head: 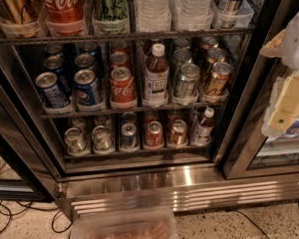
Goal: Pick 7up can from bottom shelf of fridge
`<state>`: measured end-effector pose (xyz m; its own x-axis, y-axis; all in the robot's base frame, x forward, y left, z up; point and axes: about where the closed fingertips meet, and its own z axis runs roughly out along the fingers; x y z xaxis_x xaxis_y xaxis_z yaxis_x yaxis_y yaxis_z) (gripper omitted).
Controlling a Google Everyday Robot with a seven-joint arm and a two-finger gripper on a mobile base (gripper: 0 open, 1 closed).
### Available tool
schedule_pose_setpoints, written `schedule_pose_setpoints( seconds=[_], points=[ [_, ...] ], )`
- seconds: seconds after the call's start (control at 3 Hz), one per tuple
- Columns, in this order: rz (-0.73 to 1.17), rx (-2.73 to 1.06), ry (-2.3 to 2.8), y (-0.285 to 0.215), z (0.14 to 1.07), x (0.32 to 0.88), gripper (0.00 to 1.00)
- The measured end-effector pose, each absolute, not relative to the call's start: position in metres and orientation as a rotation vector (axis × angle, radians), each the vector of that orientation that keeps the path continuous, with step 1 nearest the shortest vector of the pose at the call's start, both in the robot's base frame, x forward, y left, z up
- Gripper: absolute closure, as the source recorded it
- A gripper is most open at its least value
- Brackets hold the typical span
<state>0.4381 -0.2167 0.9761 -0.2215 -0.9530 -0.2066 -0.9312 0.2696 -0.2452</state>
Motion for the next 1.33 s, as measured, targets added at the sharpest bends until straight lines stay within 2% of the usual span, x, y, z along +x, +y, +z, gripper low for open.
schedule_pose_setpoints(
  seconds=[0.67,1.0,1.33],
  points=[
    [-0.074,-1.707,2.21,-0.204,0.962,0.431,0.0],
    [-0.034,-1.673,2.177,-0.178,0.937,0.417,0.17],
    [0.061,-1.597,2.146,-0.147,0.903,0.409,0.41]
  ],
)
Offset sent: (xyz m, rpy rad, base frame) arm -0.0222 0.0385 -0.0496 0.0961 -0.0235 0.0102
